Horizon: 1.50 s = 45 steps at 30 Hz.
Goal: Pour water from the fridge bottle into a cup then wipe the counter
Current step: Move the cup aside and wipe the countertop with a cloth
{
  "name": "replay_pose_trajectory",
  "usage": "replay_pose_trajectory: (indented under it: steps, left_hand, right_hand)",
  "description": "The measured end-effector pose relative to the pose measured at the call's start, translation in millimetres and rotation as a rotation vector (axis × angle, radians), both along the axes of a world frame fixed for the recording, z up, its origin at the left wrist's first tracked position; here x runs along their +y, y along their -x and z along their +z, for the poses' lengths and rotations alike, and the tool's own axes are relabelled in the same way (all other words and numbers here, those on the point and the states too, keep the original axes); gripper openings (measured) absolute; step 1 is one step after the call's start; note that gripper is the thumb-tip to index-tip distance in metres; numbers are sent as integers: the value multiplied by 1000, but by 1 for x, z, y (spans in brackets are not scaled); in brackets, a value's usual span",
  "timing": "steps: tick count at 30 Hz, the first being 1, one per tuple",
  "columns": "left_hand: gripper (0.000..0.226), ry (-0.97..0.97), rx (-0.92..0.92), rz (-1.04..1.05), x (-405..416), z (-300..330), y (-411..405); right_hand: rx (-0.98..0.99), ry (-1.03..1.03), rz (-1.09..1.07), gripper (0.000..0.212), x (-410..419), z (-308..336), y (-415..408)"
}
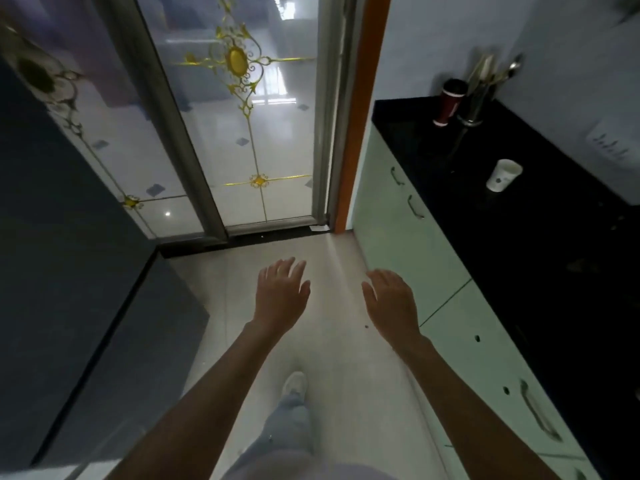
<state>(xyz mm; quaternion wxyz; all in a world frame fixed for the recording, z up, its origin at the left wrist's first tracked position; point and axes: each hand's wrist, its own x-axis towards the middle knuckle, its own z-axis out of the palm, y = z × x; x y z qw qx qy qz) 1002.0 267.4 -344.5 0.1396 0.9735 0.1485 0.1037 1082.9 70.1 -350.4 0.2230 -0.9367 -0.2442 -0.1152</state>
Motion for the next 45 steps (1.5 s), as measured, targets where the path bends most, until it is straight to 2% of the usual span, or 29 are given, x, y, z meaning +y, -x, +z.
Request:
replay_pose_trajectory:
  steps: [8, 16, 21, 26, 31, 33, 36, 42, 45]
  left_hand:
    - [43, -1, 4, -214, 45, 15, -140]
    - [44, -21, 40, -409, 51, 17, -249]
    - [48, 13, 105, -483, 34, 5, -307]
    - [49, -1, 144, -567, 15, -8, -370]
    - [48, -14, 144, -609, -6, -15, -433]
    - [47, -14, 108, -634, -17, -12, -458]
    - [47, -8, 101, -677, -35, -8, -492]
    - [39, -25, 39, -771, -74, -11, -566]
    - [41, -9, 67, -830, -94, -13, -607]
  right_hand:
    - [21, 65, -205, 50, 16, 0, -108]
    - [48, 61, -443, 42, 8, 6, -177]
    - [95, 67, -515, 39, -6, -3, -214]
    - [57, 47, -563, 51, -25, -13, -264]
    - [54, 72, -603, 52, -50, -11, -322]
    - [47, 81, -612, 50, -60, -9, -343]
    - [63, 55, -658, 34, -76, -8, -368]
    - [34, 31, -770, 32, -107, -11, -404]
    - [34, 23, -828, 35, -120, -14, -421]
